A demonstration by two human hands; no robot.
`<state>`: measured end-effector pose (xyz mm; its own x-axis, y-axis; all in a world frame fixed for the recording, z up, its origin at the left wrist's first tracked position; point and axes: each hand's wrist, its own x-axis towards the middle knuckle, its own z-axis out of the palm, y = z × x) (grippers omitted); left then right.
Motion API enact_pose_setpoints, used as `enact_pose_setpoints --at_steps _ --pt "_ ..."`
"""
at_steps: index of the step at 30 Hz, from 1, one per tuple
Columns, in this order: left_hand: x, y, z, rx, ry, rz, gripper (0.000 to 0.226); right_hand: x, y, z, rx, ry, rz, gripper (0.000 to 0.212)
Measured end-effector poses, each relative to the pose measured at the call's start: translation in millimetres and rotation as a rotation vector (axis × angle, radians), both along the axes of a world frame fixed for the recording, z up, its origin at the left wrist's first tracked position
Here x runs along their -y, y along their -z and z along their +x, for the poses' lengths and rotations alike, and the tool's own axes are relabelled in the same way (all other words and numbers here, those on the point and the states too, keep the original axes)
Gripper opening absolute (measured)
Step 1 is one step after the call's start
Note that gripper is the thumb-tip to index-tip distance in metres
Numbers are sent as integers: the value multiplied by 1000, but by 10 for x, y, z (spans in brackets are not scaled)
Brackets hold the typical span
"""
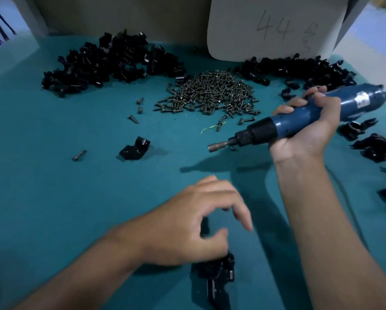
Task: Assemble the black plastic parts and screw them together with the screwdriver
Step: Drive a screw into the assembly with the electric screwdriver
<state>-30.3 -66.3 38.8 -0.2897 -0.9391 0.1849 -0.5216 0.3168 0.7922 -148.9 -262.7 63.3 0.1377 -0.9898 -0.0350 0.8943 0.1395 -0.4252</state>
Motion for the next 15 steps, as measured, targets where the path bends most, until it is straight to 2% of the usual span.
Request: enact_pose_setpoints --at_steps 2,4,7,9,12,13,15 --pt "-75 -39 -16 65 253 167 51 38 16 -40 8 24 26 14" --pt "-118 22 -39 151 380 256 54 66 40 -66 22 34 42 14" --pt "-117 136 -100 272 353 197 44 87 68 -80 20 31 68 15" --pt "-58 146 -86 278 309 137 30 94 79 -72 16 29 80 16" --pt "28 192 11 126 125 145 16 107 86 -82 17 35 92 15" --pt "55 209 47 8 5 169 15 114 86 -95 24 34 95 15" --pt "111 199 117 -350 -270 251 14 134 85 -123 47 36 103 13"
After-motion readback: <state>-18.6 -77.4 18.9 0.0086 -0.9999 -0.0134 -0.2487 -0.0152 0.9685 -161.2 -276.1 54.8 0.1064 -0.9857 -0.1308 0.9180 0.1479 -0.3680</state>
